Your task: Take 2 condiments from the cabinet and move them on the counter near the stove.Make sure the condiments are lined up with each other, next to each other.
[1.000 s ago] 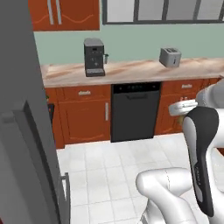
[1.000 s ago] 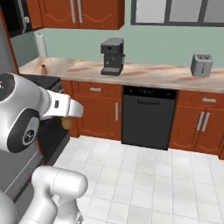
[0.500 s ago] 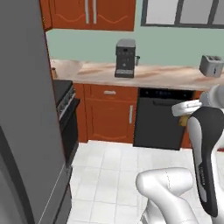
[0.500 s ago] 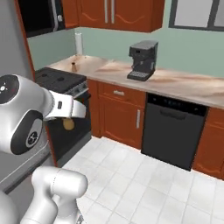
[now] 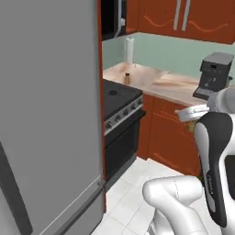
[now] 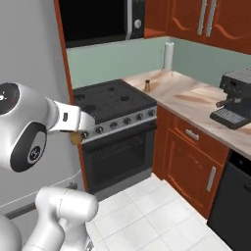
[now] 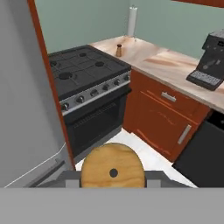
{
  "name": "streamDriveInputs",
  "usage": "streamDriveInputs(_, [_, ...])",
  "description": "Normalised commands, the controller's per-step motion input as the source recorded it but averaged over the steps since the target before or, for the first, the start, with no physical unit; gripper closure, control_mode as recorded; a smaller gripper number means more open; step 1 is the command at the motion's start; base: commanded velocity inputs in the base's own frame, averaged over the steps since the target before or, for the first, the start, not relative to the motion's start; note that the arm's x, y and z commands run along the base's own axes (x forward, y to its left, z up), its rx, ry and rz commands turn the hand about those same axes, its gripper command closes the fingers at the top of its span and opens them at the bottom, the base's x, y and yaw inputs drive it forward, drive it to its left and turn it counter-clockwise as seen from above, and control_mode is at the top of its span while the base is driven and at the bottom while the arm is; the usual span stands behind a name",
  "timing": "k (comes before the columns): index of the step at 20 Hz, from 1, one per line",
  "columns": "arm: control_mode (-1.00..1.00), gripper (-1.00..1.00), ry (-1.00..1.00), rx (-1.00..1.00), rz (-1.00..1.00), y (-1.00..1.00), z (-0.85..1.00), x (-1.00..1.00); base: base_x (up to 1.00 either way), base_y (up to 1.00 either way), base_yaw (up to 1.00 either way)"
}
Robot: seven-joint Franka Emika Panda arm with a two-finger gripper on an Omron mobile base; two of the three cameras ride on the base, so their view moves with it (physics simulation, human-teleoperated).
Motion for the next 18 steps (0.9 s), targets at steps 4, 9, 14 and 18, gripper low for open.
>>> streamDriveInputs(4, [1.00,1.00,0.00,0.00,0.00,0.00,0.00,0.00,0.56,-0.82,0.49])
streamDriveInputs(9, [1.00,1.00,0.00,0.00,0.00,0.00,0.00,0.00,0.70,-0.69,0.52])
streamDriveInputs(14, [1.00,1.00,0.00,0.00,0.00,0.00,0.00,0.00,0.56,-0.61,0.48])
streamDriveInputs(18, [1.00,1.00,0.00,0.00,0.00,0.00,0.00,0.00,0.35,-0.72,0.41])
